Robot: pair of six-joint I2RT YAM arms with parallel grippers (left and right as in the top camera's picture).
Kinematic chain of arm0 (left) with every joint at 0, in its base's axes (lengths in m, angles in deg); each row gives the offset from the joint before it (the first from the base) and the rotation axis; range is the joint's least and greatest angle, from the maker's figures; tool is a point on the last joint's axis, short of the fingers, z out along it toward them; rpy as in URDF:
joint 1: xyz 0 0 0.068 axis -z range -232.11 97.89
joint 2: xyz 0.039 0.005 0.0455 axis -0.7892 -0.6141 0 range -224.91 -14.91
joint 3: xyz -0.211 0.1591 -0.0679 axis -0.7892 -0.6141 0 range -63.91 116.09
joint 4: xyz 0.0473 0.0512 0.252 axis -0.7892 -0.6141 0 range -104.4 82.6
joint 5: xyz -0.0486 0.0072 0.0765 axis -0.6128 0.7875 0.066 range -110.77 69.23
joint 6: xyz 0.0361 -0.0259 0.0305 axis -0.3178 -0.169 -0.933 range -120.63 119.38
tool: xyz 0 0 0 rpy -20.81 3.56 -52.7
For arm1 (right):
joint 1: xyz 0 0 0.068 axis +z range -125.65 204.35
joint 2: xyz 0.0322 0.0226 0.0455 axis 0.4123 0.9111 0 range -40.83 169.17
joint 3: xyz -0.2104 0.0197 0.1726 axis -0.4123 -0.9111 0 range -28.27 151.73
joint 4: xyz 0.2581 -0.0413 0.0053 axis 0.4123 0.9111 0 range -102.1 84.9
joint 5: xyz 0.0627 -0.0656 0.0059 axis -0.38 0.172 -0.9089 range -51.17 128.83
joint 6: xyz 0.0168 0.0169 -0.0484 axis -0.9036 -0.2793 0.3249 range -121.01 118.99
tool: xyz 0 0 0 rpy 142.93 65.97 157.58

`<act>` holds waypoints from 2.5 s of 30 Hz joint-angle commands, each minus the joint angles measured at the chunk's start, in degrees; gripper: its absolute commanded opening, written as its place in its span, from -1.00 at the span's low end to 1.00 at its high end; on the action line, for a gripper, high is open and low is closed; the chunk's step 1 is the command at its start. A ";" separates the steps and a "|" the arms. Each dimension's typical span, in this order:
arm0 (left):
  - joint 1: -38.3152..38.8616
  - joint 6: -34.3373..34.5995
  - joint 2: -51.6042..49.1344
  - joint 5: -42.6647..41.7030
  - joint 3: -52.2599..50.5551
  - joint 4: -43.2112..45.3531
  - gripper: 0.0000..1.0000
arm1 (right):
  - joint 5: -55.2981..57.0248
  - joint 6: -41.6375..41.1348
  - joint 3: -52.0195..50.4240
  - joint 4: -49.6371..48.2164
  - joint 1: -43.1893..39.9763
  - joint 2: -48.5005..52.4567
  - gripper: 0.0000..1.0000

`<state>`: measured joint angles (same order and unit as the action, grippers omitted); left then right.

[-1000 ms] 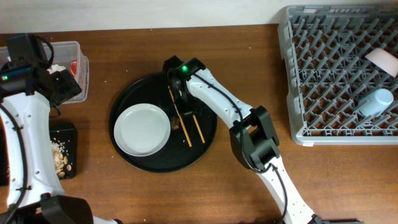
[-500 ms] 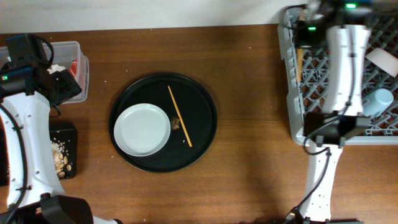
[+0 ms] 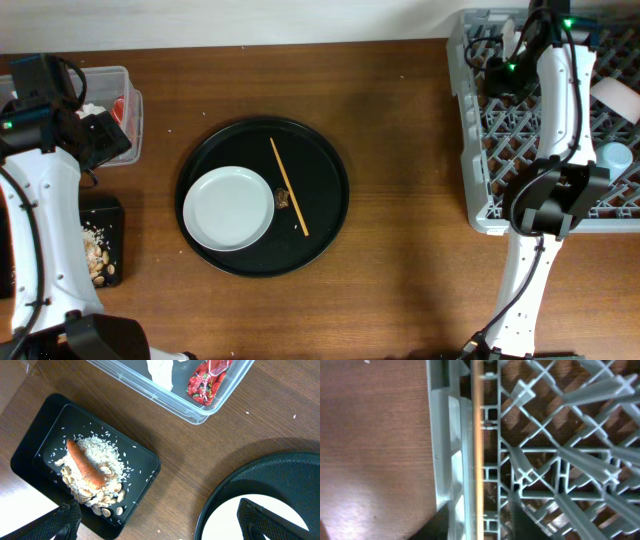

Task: Sort waste into correct bins and load items into the dishwasher rack
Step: 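Carry the chopstick to the rack and drop it in, then grasp the second chopstick with the right gripper and place it in the rack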

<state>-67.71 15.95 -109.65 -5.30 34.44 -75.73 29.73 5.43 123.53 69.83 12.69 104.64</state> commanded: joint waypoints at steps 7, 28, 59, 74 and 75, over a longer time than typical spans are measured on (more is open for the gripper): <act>0.07 0.55 -0.07 0.42 -0.39 -0.09 0.98 | -11.34 -9.75 16.17 14.67 9.44 -1.55 0.25; 0.07 0.55 -0.07 0.44 -0.39 -0.09 0.99 | 5.33 -26.91 -23.80 -22.14 49.94 0.44 -0.15; 0.07 0.55 -0.07 0.42 -0.39 -0.07 0.99 | 18.14 -29.46 -22.84 -14.05 51.63 -1.44 -0.92; 0.07 0.55 -0.07 0.42 -0.39 -0.07 0.98 | 9.18 -9.66 28.22 15.39 20.11 -2.14 -0.92; 0.07 0.55 -0.07 0.44 -0.39 -0.09 0.98 | 4.83 -6.19 28.20 15.39 14.60 -2.12 -0.91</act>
<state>-67.71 15.95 -109.65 -5.28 34.44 -75.73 41.03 -9.52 151.01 84.63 35.18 103.20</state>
